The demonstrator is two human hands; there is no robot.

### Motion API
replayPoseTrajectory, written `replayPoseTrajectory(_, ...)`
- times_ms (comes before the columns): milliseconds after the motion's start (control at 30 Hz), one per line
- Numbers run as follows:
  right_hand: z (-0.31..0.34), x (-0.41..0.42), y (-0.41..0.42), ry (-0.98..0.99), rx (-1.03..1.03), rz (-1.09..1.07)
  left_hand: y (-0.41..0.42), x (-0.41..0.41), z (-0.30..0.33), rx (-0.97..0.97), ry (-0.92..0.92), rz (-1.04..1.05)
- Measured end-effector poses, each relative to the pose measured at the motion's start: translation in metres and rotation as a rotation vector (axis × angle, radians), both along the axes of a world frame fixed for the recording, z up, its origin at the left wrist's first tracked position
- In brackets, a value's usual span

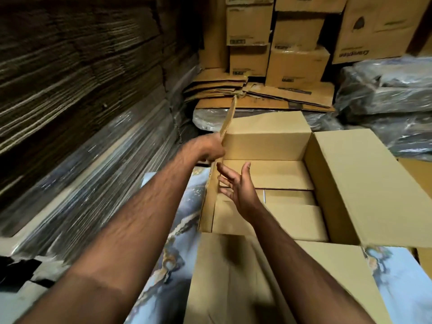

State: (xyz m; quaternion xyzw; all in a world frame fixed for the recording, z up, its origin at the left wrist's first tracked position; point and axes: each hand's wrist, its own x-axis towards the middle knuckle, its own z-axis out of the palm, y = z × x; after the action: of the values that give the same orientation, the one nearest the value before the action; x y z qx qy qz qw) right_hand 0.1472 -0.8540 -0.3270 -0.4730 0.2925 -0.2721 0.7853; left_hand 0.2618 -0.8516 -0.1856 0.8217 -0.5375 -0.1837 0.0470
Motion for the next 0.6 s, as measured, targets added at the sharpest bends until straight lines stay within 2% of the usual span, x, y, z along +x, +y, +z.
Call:
replayPoseTrajectory(133, 0.0, 0.022, 0.009, 0.083, -0.038, -0.086, 0.022, 0.044, 0.003, -0.059, -0.229, 0.18)
replayPoseTrajectory(200, -0.002, 0.036, 0.015, 0.115, -0.046, -0.15, 0.037, 0.074, -0.017, -0.098, -0.186, 0.326)
replayPoseTrajectory(300, -0.01, 0.052, 0.022, 0.186, -0.086, -0.23, 0.054, 0.113, -0.059, -0.119, -0.185, 0.414)
replayPoseTrajectory(400, -0.014, 0.055, 0.028, 0.24, -0.098, -0.301, 0.063, 0.13, -0.1, 0.01, -0.186, 0.472)
replayPoseTrajectory(500, -0.019, 0.039, 0.027, 0.368, -0.214, -0.34, 0.059, 0.131, -0.134, 0.199, -0.049, 0.302)
replayPoseTrajectory(600, -0.026, 0.007, 0.016, 0.52, -0.418, -0.335, 0.049, 0.107, -0.145, 0.201, 0.227, 0.152)
